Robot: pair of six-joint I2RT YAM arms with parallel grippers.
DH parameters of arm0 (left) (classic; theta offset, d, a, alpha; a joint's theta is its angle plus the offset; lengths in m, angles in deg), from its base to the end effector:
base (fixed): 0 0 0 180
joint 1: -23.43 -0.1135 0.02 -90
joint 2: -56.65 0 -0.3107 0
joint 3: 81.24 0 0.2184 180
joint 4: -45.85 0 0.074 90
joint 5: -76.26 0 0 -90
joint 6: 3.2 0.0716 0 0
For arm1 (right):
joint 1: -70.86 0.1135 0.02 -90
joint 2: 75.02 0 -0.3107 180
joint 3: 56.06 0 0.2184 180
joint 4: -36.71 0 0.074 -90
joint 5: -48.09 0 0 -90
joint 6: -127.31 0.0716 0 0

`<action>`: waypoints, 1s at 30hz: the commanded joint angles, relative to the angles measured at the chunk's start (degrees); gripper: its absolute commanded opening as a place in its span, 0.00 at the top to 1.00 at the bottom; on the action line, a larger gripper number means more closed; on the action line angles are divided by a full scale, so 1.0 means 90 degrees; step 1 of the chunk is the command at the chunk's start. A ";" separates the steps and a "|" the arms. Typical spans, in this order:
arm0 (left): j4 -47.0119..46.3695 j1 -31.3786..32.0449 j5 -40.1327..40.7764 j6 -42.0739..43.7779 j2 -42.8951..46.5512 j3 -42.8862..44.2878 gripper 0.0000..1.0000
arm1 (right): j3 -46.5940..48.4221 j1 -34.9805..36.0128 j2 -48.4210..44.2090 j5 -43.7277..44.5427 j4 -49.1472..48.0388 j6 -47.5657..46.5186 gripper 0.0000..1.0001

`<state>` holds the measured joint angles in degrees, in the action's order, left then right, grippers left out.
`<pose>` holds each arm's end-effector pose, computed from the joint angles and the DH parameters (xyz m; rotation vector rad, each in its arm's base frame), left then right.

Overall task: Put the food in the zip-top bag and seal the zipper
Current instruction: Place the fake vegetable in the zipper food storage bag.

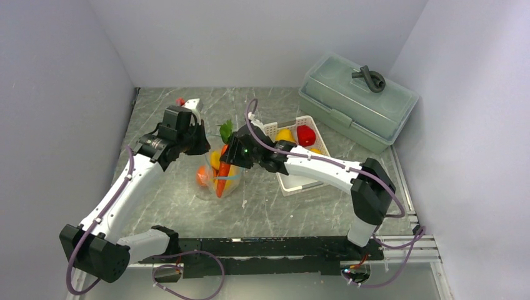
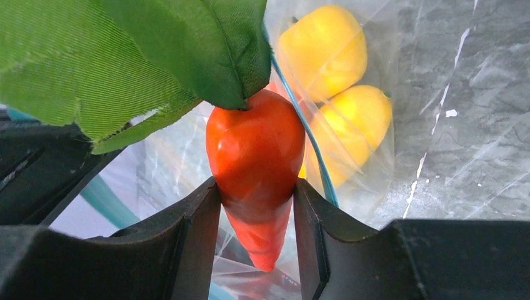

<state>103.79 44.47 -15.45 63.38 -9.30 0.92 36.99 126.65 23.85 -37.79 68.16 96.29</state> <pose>0.1968 -0.0780 0.3613 -0.0329 2.3373 -0.4285 0.2297 0.3286 0.3103 0.1104 2.4154 0.9624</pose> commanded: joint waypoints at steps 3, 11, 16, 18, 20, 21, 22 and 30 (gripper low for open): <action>-0.0255 -0.0091 -0.0002 -0.0033 -0.0056 0.0077 1.00 | -0.0164 0.0325 -0.0379 -0.0093 -0.0197 -0.0583 1.00; -0.0242 -0.0158 -0.0074 -0.0042 -0.0159 0.0086 1.00 | -0.0261 0.0542 -0.0269 -0.0275 -0.0363 -0.1024 1.00; -0.0276 -0.0189 -0.0207 -0.0035 -0.0154 0.0089 1.00 | 0.0244 0.0632 0.0273 -0.0647 -0.0114 -0.1107 1.00; -0.0298 -0.0198 -0.0227 -0.0020 -0.0117 0.0060 1.00 | 0.0451 0.0633 0.0442 -0.0767 -0.0028 -0.1097 1.00; -0.0328 -0.0199 -0.0286 0.0002 -0.0090 0.0041 1.00 | 0.0673 0.0636 0.0643 -0.0841 0.0133 -0.1080 1.00; -0.0339 -0.0199 -0.0324 0.0018 -0.0085 0.0045 1.00 | 0.0811 0.0625 0.0760 -0.0907 0.0250 -0.1063 1.00; -0.0347 -0.0199 -0.0363 0.0031 -0.0077 0.0043 1.00 | 0.0944 0.0622 0.0868 -0.0933 0.0381 -0.1049 1.00; -0.0497 -0.0199 -0.0720 0.0129 0.0124 -0.0057 1.00 | 0.1489 0.0401 0.1309 -0.0896 0.0950 -0.0568 1.00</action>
<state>104.06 42.89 -18.95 63.62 -10.68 0.48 47.80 131.29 34.56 -43.89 72.56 88.53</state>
